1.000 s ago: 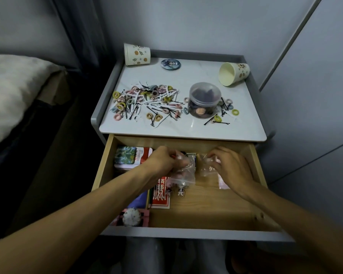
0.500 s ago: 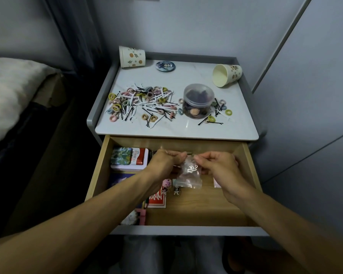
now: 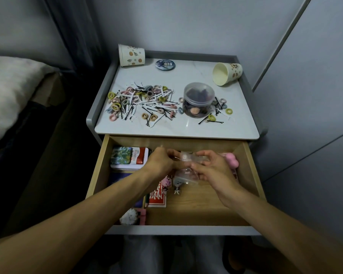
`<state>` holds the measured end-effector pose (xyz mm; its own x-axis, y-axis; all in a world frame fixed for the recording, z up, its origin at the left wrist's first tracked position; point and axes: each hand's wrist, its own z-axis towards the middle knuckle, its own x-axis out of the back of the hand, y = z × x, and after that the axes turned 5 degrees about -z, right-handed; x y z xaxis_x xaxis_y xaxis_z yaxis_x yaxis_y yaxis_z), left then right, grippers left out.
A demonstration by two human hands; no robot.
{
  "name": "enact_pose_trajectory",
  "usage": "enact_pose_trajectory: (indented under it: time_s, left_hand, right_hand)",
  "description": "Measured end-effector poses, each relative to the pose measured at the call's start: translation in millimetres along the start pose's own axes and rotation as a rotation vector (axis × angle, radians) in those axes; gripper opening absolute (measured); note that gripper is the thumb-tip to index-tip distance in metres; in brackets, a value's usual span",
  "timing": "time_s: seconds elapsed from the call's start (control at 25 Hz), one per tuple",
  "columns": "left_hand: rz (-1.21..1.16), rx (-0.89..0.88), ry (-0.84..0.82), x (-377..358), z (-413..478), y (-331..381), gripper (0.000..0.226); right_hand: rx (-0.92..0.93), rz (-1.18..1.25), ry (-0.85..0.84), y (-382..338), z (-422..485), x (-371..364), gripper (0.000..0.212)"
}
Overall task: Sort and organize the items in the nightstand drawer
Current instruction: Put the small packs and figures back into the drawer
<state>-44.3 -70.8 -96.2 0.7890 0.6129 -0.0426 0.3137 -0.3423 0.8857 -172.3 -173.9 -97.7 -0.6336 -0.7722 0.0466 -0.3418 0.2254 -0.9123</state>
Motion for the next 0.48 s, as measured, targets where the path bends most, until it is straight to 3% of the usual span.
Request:
enact_pose_trajectory:
  time_s: [0.2,0.36,0.48]
  left_hand:
    - [-0.026,0.043,0.039,2.9,1.6,1.1,0.015]
    - [-0.194,0.110,0.053,4.5,4.3,1.8,0.017]
    - [-0.125,0.137,0.015,5.0,1.8,1.2,0.013]
  right_hand:
    - [0.096,-0.057,0.008,7.5,0.1,-1.5,0.048]
    - [0.206,-0.049,0.022,6.4,-0.8,-1.4,0.030]
    - [0.227,-0.065,0.058,7.3,-0.9,-0.4,0.016]
